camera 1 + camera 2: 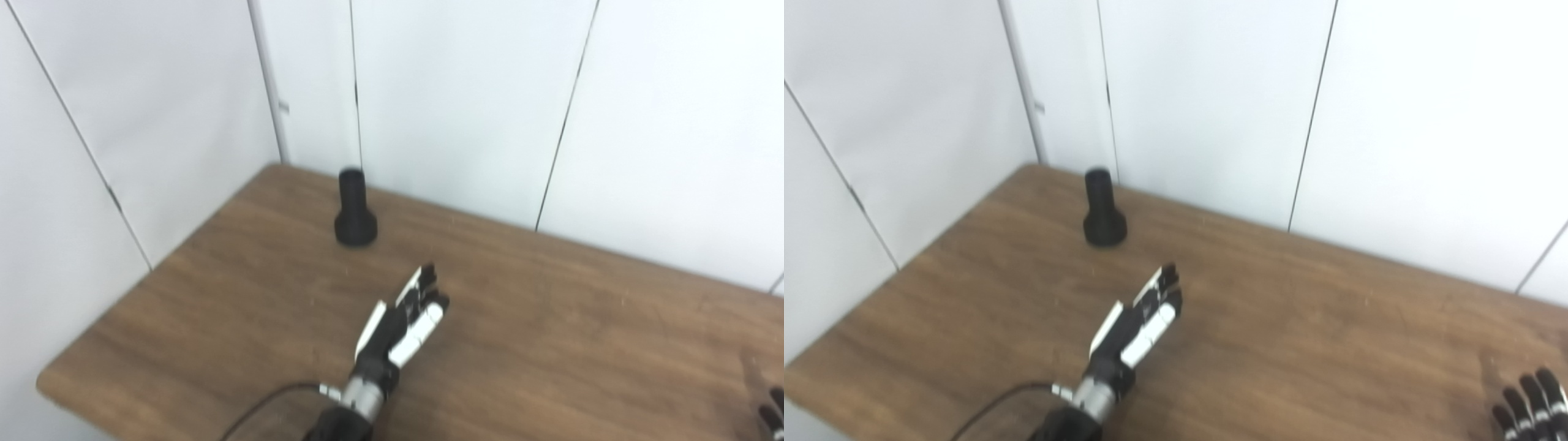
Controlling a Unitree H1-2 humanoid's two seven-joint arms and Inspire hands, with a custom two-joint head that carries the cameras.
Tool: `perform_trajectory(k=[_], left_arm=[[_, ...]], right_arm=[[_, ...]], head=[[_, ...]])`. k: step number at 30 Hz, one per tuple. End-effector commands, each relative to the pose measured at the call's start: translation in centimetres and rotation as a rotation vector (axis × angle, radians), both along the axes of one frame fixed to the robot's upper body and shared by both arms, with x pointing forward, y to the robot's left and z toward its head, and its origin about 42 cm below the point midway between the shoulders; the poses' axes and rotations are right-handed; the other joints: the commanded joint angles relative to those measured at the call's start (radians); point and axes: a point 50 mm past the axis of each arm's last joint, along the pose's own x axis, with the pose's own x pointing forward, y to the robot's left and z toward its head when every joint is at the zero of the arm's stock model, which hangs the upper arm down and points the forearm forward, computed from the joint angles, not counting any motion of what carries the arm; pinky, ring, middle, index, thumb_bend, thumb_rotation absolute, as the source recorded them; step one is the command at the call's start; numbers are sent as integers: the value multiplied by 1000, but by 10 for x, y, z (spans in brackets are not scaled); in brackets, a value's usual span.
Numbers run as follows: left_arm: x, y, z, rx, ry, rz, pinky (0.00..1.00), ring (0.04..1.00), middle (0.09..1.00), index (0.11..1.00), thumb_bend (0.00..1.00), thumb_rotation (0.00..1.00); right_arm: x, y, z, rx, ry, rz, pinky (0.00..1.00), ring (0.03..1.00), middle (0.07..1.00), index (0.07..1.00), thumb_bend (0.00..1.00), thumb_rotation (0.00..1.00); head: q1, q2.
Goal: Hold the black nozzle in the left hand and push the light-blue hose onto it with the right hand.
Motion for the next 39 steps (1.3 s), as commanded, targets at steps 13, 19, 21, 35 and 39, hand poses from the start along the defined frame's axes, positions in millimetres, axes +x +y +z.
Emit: perform_trajectory(k=[13, 19, 21, 35, 39], left_arm=[[-1, 3, 3, 68, -68, -7, 920, 963, 965, 987, 592, 595], [-1, 8, 11, 66, -85, 20, 911, 950, 942, 977, 685, 361], [-2, 10, 17, 70, -94, 38, 908, 945, 937, 974, 697, 313], [2, 70, 115, 336, -142, 258, 846, 890, 887, 927, 911, 113], [9, 94, 128, 412, -147, 320, 850, 883, 884, 926, 923, 137]], right_arm=[[5, 4, 11, -18, -116, -4, 999, 1000, 1000, 1000, 453, 1000], [6, 4, 11, -30, -123, -3, 966, 998, 1000, 1000, 404, 1000], [6, 4, 12, -28, -124, -1, 973, 999, 1000, 1000, 396, 1000], [3, 14, 17, -67, -124, -19, 872, 937, 954, 976, 423, 1000], [3, 15, 18, -62, -127, -14, 875, 935, 952, 972, 441, 1000]], head=[[-21, -51], [-30, -42], [-36, -33], [-56, -18], [-57, -15]])
